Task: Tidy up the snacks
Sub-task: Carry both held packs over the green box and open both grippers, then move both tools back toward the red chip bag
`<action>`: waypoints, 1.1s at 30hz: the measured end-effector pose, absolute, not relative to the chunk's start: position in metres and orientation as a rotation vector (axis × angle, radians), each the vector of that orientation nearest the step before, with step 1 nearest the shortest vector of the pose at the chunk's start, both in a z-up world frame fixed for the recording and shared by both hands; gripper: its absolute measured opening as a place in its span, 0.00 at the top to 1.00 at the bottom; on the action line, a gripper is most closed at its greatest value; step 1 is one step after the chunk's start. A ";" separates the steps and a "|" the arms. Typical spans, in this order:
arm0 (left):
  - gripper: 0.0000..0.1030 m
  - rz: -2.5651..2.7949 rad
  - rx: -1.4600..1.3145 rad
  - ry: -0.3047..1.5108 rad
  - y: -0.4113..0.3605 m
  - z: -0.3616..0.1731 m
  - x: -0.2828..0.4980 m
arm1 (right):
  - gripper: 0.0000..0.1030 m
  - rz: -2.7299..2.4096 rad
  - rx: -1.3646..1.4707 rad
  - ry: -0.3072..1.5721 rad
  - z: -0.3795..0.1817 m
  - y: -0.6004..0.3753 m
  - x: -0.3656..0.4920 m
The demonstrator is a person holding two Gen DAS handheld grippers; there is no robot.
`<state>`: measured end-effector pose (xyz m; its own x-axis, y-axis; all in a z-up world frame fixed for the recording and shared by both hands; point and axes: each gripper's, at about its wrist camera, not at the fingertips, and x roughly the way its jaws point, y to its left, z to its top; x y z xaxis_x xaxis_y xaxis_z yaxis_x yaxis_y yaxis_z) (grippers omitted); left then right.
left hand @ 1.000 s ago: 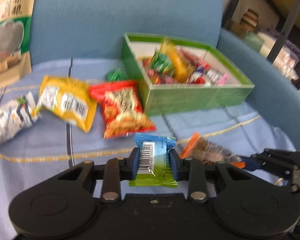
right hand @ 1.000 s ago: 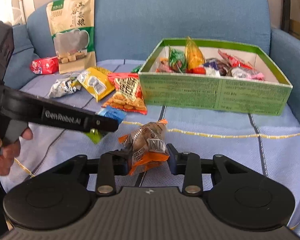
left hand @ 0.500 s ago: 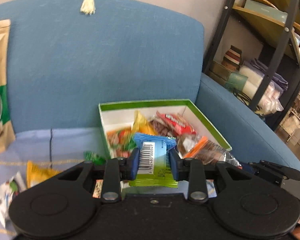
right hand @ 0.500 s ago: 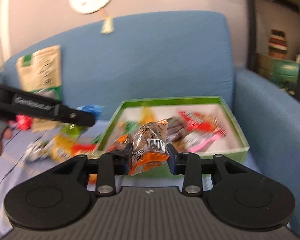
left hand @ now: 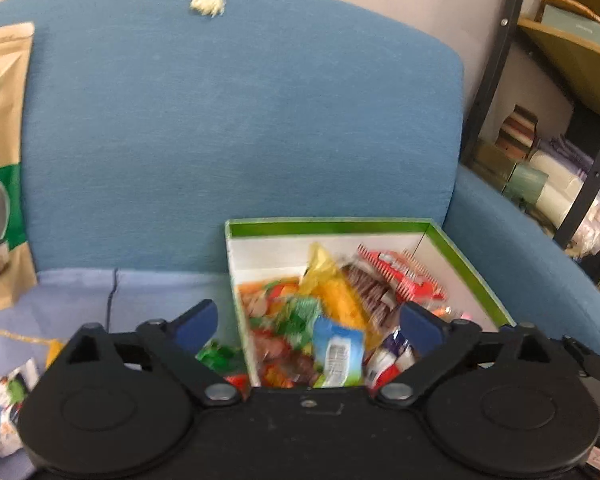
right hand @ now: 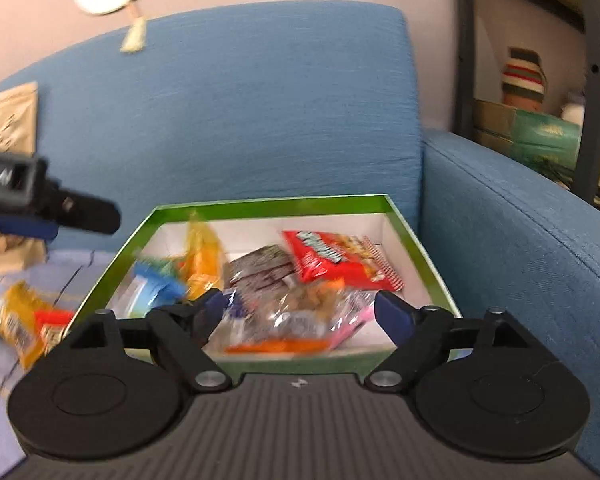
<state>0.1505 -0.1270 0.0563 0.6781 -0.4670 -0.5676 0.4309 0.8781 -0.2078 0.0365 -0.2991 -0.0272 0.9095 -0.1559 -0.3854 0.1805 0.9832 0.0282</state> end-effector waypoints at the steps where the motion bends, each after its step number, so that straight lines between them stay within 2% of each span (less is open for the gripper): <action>1: 0.00 -0.498 -0.051 0.667 -0.124 0.055 0.149 | 0.00 -0.173 0.059 0.392 -0.027 -0.296 0.033; 11: 0.00 -0.433 0.008 0.695 -0.073 0.056 0.098 | 0.00 -0.048 0.073 0.381 -0.011 -0.247 -0.012; 21: 0.00 -0.357 0.005 0.720 -0.030 0.045 0.062 | 0.00 0.030 0.082 0.449 -0.014 -0.208 -0.017; 33: 0.00 -0.285 -0.011 0.747 0.017 0.032 0.066 | 0.00 0.124 0.081 0.527 -0.024 -0.167 -0.002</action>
<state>0.0662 0.0174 0.0317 0.6970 -0.2591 -0.6686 0.2517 0.9615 -0.1103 -0.0018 -0.1666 -0.0242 0.8573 0.1382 -0.4959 -0.0967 0.9894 0.1085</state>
